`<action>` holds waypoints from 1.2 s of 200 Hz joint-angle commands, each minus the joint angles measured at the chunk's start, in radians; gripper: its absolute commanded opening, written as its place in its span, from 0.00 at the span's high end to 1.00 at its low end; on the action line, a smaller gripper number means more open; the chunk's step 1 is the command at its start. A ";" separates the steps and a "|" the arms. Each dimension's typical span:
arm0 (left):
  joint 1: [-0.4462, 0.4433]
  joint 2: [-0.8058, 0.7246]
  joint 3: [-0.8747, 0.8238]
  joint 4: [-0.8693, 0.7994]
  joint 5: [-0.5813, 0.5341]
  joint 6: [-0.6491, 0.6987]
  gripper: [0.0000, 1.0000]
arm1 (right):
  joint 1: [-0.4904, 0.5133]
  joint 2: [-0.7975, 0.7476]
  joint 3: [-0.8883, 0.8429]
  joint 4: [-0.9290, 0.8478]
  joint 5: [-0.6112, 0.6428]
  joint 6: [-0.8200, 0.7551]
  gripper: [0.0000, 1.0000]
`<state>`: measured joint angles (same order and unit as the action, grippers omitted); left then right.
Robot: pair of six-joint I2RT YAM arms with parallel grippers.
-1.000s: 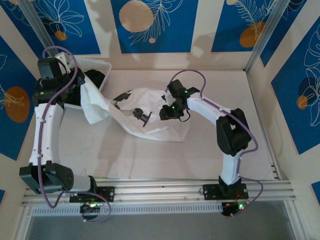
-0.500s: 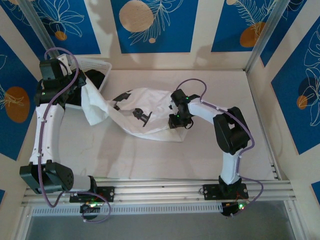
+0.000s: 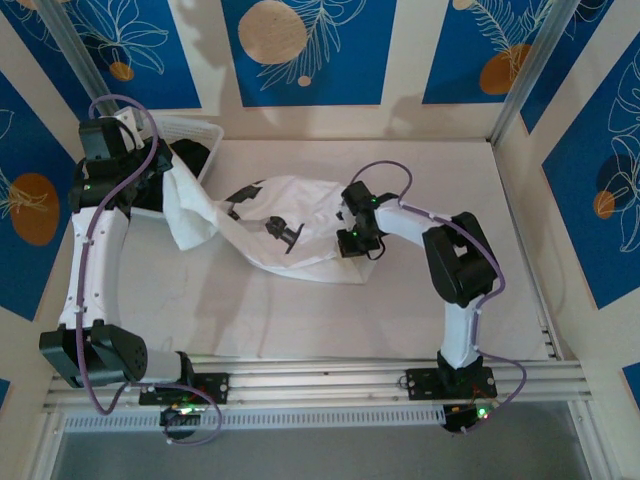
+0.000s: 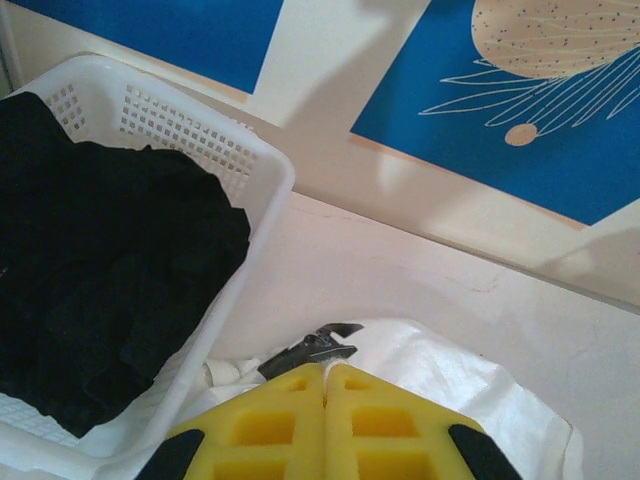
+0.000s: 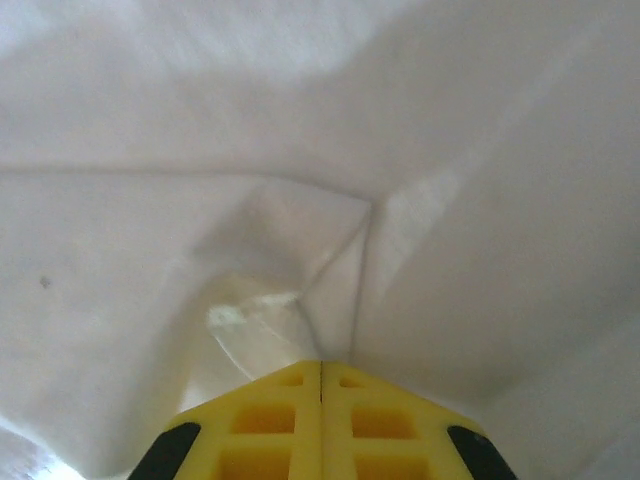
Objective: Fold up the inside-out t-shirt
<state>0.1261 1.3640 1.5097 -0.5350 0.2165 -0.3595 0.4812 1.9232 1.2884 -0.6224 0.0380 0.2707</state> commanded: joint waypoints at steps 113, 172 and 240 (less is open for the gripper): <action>-0.006 -0.021 -0.005 0.019 0.036 -0.014 1.00 | -0.159 -0.383 -0.366 0.122 -0.119 0.096 0.83; -0.006 -0.042 -0.045 0.002 0.039 -0.003 1.00 | -0.034 -0.280 -0.252 0.141 0.056 0.032 0.62; -0.006 -0.053 -0.071 -0.015 0.038 0.016 1.00 | -0.034 -0.131 -0.135 0.202 0.060 0.029 0.77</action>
<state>0.1261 1.3361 1.4460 -0.5404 0.2356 -0.3634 0.4469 1.7882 1.1057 -0.4526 0.0895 0.3038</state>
